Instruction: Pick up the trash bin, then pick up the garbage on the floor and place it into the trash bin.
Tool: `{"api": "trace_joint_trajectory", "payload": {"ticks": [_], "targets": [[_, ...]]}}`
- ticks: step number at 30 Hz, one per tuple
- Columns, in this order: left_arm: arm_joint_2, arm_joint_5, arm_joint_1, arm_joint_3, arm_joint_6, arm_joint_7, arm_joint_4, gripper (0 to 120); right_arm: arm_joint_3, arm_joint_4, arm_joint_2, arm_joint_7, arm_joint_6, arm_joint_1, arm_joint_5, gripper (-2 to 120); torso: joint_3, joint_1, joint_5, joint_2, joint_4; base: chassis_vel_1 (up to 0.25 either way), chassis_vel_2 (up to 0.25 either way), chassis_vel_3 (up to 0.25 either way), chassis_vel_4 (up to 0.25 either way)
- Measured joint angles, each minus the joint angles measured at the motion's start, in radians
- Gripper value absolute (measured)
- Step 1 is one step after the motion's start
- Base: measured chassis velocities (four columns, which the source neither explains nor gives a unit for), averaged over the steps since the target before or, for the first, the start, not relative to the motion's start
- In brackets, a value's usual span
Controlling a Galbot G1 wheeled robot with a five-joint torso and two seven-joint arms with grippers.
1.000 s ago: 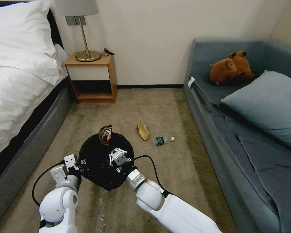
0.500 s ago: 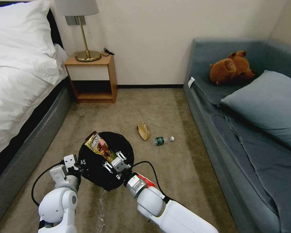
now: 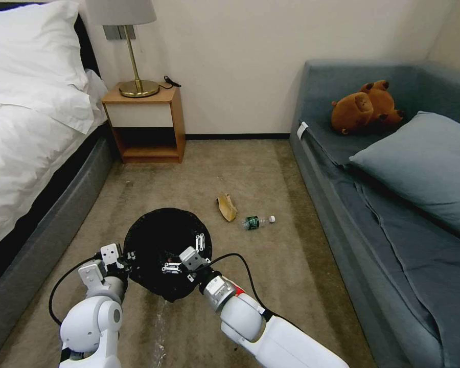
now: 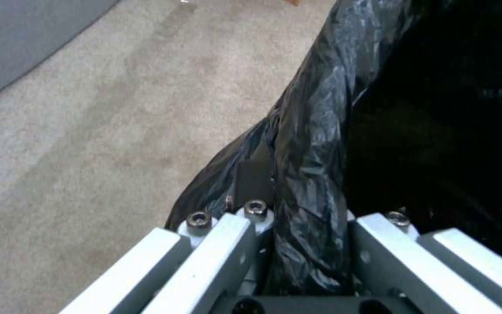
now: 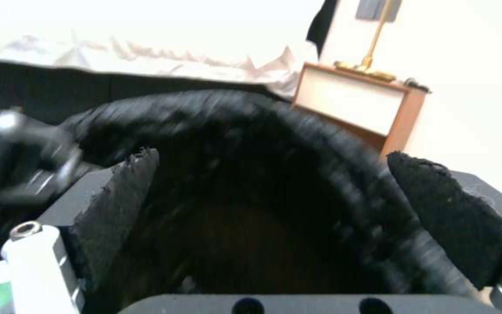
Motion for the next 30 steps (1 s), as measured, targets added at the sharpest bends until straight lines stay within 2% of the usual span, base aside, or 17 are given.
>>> {"api": "trace_joint_trajectory", "payload": {"ticks": [4, 6, 10, 13, 18, 27, 30], "targets": [[0.001, 0.000, 0.014, 0.003, 0.003, 0.000, -0.015, 1, 0.039, 0.044, -0.007, 0.001, -0.018, -0.017, 0.002, 100, 0.000, 0.000, 0.0000, 0.000, 0.0001, 0.000, 0.000, 0.000, 0.000], [0.024, -0.009, 0.005, -0.001, -0.002, 0.006, -0.001, 1, 0.108, 0.084, -0.014, 0.004, -0.035, -0.041, 0.004, 100, 0.000, 0.000, 0.0001, 0.000, -0.0001, 0.000, 0.000, 0.000, 0.000], [0.036, -0.022, 0.007, -0.003, -0.011, 0.009, 0.006, 1, 0.180, 0.111, -0.017, 0.005, -0.035, -0.078, -0.001, 100, 0.000, 0.000, 0.0001, 0.000, -0.0001, 0.000, 0.000, 0.000, 0.000], [0.039, -0.043, 0.022, -0.003, -0.016, 0.012, -0.013, 1, 0.324, 0.183, -0.029, 0.007, -0.032, -0.152, -0.007, 100, 0.000, 0.000, 0.0001, 0.000, -0.0002, 0.000, 0.000, 0.000, 0.000], [0.048, -0.056, 0.024, -0.011, -0.019, 0.014, -0.039, 1, 0.460, 0.246, -0.044, 0.021, -0.027, -0.238, -0.007, 100, 0.000, 0.000, 0.0001, 0.000, -0.0001, 0.000, 0.000, 0.000, 0.000], [0.040, -0.057, -0.003, -0.030, -0.030, 0.020, -0.039, 1, 0.547, 0.259, -0.035, 0.053, -0.002, -0.309, 0.013, 100, 0.000, 0.000, 0.0001, 0.000, -0.0002, 0.000, 0.000, 0.000, 0.000], [0.044, -0.060, -0.016, -0.032, -0.048, 0.027, -0.008, 1, 0.561, 0.252, -0.024, 0.067, -0.023, -0.336, 0.052, 100, 0.000, 0.000, -0.0001, 0.000, -0.0001, 0.000, 0.000, 0.000, 0.000]]}}
